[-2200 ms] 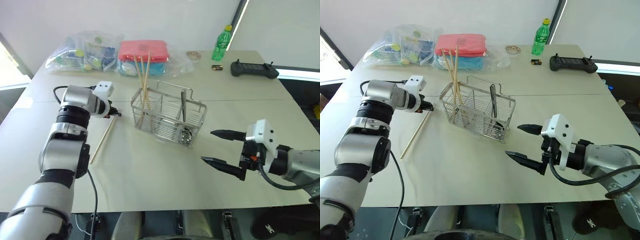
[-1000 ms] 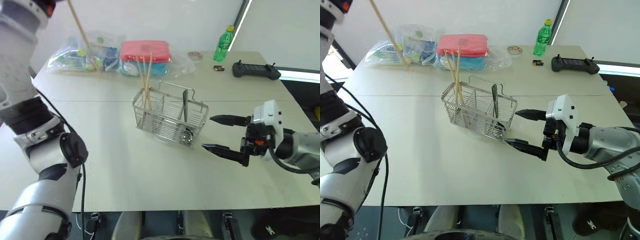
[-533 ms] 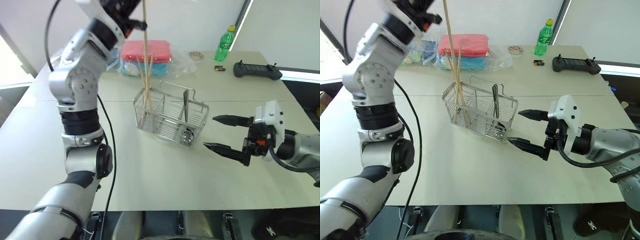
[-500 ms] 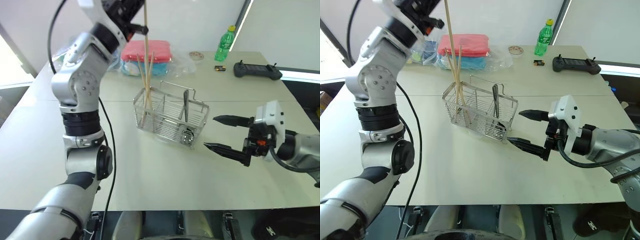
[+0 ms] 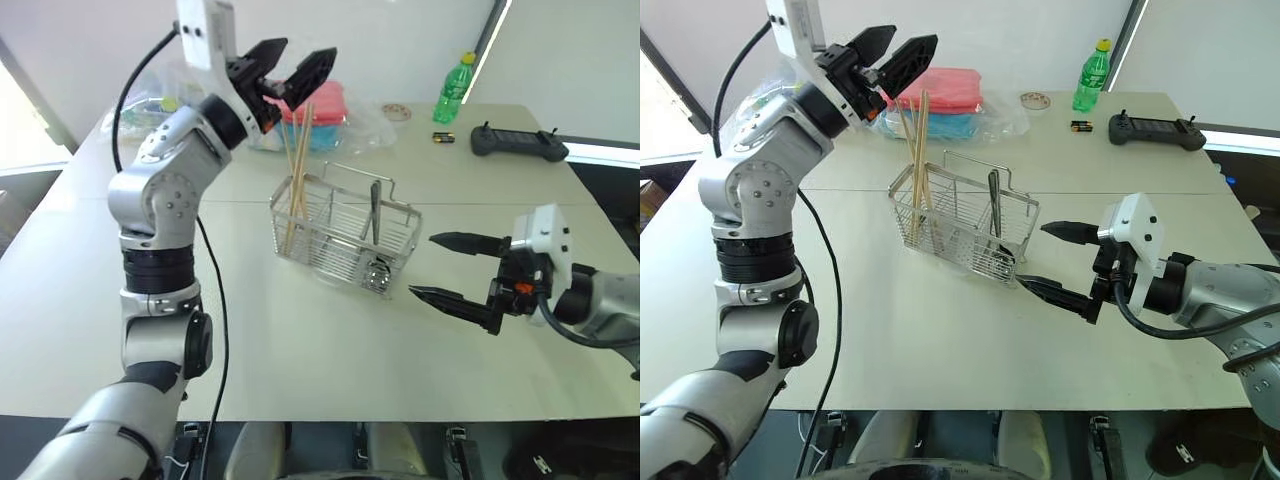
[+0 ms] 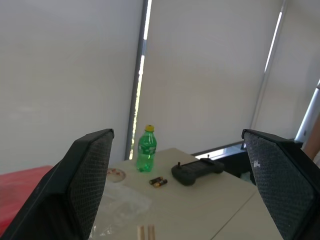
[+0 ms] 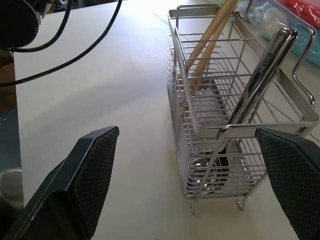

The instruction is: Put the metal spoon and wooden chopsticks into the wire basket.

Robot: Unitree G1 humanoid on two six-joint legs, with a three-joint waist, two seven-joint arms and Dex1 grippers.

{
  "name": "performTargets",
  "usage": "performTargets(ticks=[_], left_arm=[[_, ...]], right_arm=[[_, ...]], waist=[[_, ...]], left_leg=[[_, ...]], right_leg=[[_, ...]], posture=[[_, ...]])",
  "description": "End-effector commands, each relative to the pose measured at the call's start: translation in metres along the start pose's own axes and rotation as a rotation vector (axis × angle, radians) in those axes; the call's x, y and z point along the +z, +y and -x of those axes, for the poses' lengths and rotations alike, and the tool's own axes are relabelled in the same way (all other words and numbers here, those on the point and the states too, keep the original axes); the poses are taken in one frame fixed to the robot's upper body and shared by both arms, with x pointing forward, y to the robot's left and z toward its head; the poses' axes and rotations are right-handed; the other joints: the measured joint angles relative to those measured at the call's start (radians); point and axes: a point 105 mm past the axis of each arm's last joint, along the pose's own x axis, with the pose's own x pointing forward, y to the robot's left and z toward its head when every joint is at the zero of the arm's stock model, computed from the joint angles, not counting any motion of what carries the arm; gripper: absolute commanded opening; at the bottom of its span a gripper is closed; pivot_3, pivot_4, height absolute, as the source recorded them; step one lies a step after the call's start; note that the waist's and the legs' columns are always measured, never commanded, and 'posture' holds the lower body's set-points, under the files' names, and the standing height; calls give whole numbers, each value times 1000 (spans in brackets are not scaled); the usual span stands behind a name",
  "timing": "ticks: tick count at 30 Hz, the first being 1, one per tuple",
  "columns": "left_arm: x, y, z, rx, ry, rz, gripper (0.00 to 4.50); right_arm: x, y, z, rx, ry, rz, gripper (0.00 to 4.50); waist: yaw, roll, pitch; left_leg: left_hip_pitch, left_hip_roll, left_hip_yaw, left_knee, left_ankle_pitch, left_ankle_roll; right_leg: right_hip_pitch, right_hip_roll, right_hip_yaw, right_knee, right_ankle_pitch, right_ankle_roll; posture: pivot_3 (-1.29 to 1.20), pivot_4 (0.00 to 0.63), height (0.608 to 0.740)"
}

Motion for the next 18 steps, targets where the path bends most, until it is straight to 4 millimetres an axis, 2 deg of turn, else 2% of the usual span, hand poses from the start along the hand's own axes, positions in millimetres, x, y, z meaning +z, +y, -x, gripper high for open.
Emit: performTargets(ticks=[1,2,5,9,11,14,18], left_arm=[[34,-6,17,-100,14,-63,4446],[34,-5,25,-124,58,-97,4446],[16,1,59,-204,267,-228,4446],[-25,14,132,-321,670,-355,4446],[-32,13,158,-389,789,-361,4446],[-33,13,176,-424,873,-348,4446],[-30,12,175,-434,859,-356,4446]], right_arm=[[16,-8,8,-23,-25,75,4479],[17,-10,9,-27,-23,82,4479],[20,-16,12,-36,-19,90,4479],[18,-18,15,-29,7,105,4479],[16,-19,17,-23,22,113,4479],[15,-22,19,-22,32,119,4479],[14,-24,19,-11,36,123,4479]], waist=[[-5,1,1],[-9,2,1],[-25,4,1],[-32,8,0],[-28,8,1],[-13,6,2],[2,11,1]], left_leg=[[0,0,0,0,0,0],[0,0,0,0,0,0],[0,1,0,-1,0,0],[1,1,1,-2,-1,1],[-1,2,2,-2,-1,1],[-4,3,0,-1,-1,1],[-6,8,3,0,-1,1]], right_leg=[[0,0,0,0,0,0],[0,1,0,1,0,0],[-1,1,0,1,-2,-3],[-1,0,1,0,-2,-5],[-3,1,1,0,-4,-9],[-5,0,0,-1,-4,-10],[-4,0,-1,-9,-4,-10]], posture=[[0,150,692],[0,150,692],[0,150,692],[0,150,692],[0,150,692],[0,150,692],[0,150,692]])
